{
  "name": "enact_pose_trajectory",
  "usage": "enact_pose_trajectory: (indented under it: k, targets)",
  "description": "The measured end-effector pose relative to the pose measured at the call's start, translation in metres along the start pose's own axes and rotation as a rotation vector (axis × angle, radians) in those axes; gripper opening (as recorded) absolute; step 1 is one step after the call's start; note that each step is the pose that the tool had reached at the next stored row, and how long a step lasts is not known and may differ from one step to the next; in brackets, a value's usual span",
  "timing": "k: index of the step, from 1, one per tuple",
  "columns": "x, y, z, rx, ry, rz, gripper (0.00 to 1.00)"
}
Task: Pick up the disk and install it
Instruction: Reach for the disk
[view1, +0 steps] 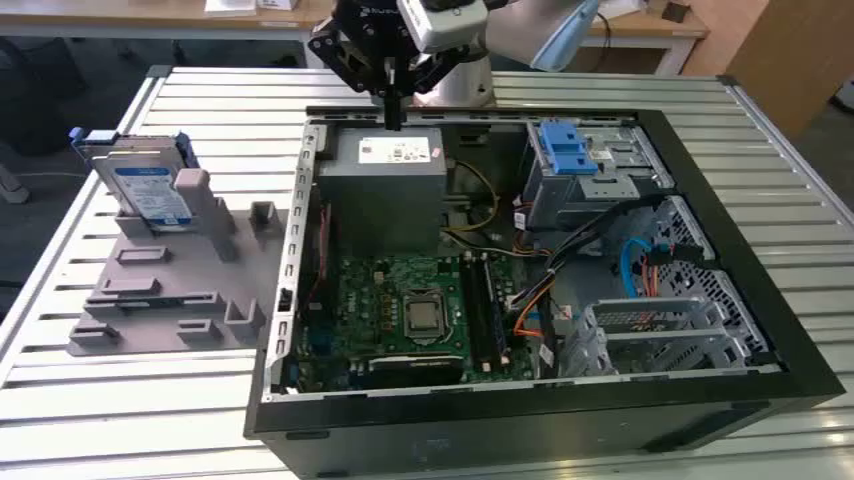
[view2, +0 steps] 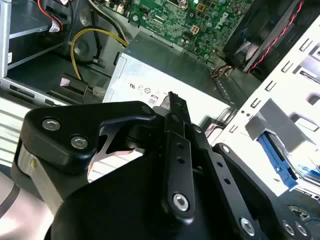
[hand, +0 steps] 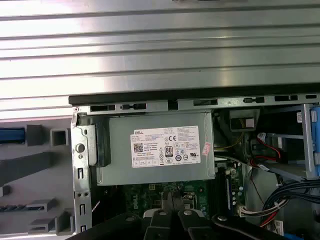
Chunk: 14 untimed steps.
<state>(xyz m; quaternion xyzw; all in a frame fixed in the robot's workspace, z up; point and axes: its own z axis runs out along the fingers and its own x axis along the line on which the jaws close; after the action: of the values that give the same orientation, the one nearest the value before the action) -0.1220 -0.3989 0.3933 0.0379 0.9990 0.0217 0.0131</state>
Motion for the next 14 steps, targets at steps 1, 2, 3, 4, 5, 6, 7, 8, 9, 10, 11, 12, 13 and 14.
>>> enact_pose_trajectory:
  k: [1, 2, 3, 4, 5, 6, 7, 8, 9, 10, 11, 12, 13, 14]
  targets:
    - [0.0, 0.0, 0.0, 0.0, 0.0, 0.0, 0.11]
    - [0.0, 0.0, 0.0, 0.0, 0.0, 0.0, 0.11]
    - [0.0, 0.0, 0.0, 0.0, 0.0, 0.0, 0.11]
    - [0.0, 0.0, 0.0, 0.0, 0.0, 0.0, 0.11]
    - [0.0, 0.0, 0.0, 0.0, 0.0, 0.0, 0.11]
    - [0.0001, 0.0, 0.0, 0.0001, 0.0, 0.0, 0.11]
    - [0.0005, 0.0, -0.0001, 0.0002, 0.0001, 0.0, 0.11]
    - [0.0007, 0.0, -0.0001, 0.0001, 0.0001, 0.0, 0.11]
    - [0.0009, 0.0, -0.0001, 0.0001, 0.0, 0.0, 0.11]
    - [0.0011, -0.0001, -0.0001, 0.0001, 0.0001, 0.0, 0.11]
    - [0.0014, -0.0001, -0.0001, 0.0, 0.0, 0.0, 0.11]
    - [0.0018, -0.0001, -0.0001, 0.0001, 0.0, 0.0, 0.11]
    - [0.0023, -0.0001, -0.0001, 0.0, 0.0, 0.0, 0.11]
    - [0.0028, -0.0001, -0.0001, 0.0, -0.0001, 0.0, 0.11]
